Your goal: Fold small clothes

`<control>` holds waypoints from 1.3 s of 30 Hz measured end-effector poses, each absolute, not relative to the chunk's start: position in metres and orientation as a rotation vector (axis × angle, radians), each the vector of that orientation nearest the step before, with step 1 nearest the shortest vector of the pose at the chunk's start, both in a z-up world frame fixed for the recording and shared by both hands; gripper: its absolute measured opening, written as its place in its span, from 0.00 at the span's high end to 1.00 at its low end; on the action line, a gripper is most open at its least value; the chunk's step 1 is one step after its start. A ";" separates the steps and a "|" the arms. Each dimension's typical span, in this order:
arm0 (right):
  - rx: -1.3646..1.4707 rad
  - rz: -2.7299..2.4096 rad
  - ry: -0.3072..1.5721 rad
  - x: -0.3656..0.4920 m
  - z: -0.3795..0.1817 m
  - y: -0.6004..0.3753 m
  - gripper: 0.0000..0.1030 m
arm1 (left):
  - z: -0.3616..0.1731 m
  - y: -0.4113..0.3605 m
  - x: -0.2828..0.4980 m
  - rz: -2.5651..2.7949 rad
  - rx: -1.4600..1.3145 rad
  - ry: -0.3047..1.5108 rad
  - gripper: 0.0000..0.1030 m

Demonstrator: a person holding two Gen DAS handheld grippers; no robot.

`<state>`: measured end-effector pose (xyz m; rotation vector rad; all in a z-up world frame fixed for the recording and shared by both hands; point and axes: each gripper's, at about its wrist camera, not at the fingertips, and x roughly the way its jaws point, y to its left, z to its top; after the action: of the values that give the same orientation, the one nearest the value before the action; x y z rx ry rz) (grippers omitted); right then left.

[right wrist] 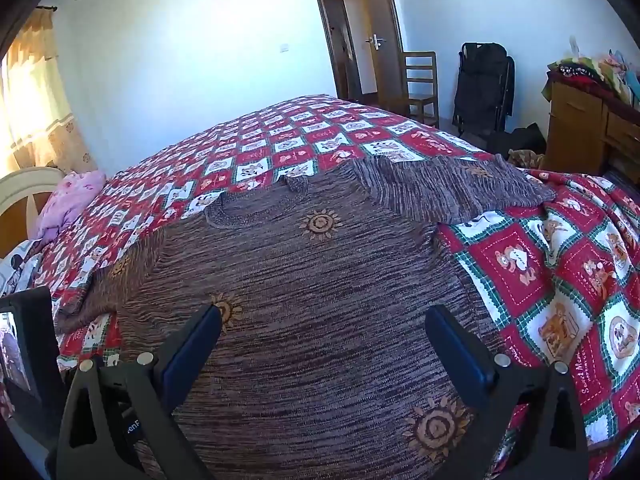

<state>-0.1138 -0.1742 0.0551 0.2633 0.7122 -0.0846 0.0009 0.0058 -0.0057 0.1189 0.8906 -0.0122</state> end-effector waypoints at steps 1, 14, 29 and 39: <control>0.262 -0.083 0.713 -0.113 0.055 -0.174 0.01 | -0.006 0.005 0.000 -0.011 0.121 0.888 0.11; 0.268 -0.086 0.731 -0.113 0.050 -0.174 0.01 | -0.003 0.006 0.000 -0.008 0.127 0.884 0.11; 0.257 -0.097 0.752 -0.110 0.047 -0.173 0.01 | -0.003 0.007 0.002 -0.007 0.128 0.887 0.11; 0.230 -0.110 0.787 -0.106 0.040 -0.170 0.01 | -0.004 0.007 0.000 -0.014 0.127 0.884 0.11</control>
<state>-0.1059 -0.1695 0.0401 0.2302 0.7868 -0.1101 0.0003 0.0066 -0.0039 0.1273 0.8838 -0.0141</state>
